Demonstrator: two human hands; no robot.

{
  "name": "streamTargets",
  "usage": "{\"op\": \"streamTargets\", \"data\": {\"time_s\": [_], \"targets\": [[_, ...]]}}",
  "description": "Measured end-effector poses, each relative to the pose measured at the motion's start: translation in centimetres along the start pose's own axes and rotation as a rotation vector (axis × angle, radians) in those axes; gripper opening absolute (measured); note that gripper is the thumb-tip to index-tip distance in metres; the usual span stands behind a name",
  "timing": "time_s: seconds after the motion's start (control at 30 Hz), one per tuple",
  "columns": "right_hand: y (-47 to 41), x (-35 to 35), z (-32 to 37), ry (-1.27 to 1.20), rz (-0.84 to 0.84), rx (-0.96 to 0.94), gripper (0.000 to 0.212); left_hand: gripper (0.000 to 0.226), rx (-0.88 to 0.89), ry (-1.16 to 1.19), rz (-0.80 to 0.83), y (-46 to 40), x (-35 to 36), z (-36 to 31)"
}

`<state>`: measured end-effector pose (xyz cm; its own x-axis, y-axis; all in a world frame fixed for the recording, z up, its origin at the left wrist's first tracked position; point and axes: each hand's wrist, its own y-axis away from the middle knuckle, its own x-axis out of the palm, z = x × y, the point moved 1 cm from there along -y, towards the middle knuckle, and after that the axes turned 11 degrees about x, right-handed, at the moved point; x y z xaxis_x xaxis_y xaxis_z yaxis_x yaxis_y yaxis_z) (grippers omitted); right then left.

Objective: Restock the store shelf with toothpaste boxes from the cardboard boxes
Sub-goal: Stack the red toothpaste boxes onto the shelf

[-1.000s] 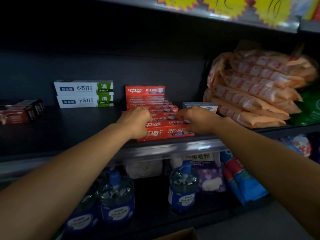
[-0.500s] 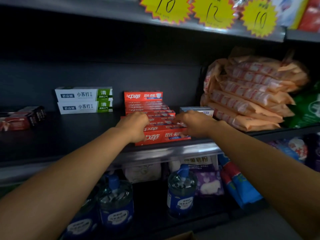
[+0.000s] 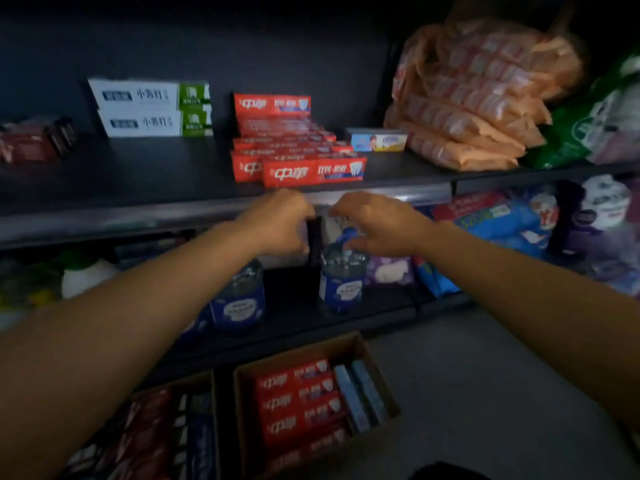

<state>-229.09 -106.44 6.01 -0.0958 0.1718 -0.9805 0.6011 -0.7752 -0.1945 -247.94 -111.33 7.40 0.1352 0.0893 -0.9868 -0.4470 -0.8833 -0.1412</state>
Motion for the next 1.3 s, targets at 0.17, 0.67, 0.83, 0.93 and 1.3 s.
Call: {"op": "streamTargets", "data": {"time_s": [0.17,0.67,0.83,0.93,1.3], "targets": [[4.8,8.5,1.6,-0.014,0.227,-0.012,0.058,0.043,0.058,0.137,0.195,3.2,8.9,-2.0],[10.9,35.2,4.7,-0.214,0.671,0.022,0.047,0.047,-0.189,0.374,0.549,10.3,32.3,0.3],[11.2,38.3,5.0,-0.116,0.678,0.025,0.052,0.05,-0.201,0.402,0.566,10.6,34.9,0.9],[11.6,39.1,5.0,-0.087,0.667,0.011,0.056,0.048,-0.2,0.418,0.559,10.5,35.6,1.0],[13.1,40.0,5.1,-0.056,0.643,-0.041,0.087,0.048,-0.215,0.432,0.564,10.7,36.6,1.7]]}}
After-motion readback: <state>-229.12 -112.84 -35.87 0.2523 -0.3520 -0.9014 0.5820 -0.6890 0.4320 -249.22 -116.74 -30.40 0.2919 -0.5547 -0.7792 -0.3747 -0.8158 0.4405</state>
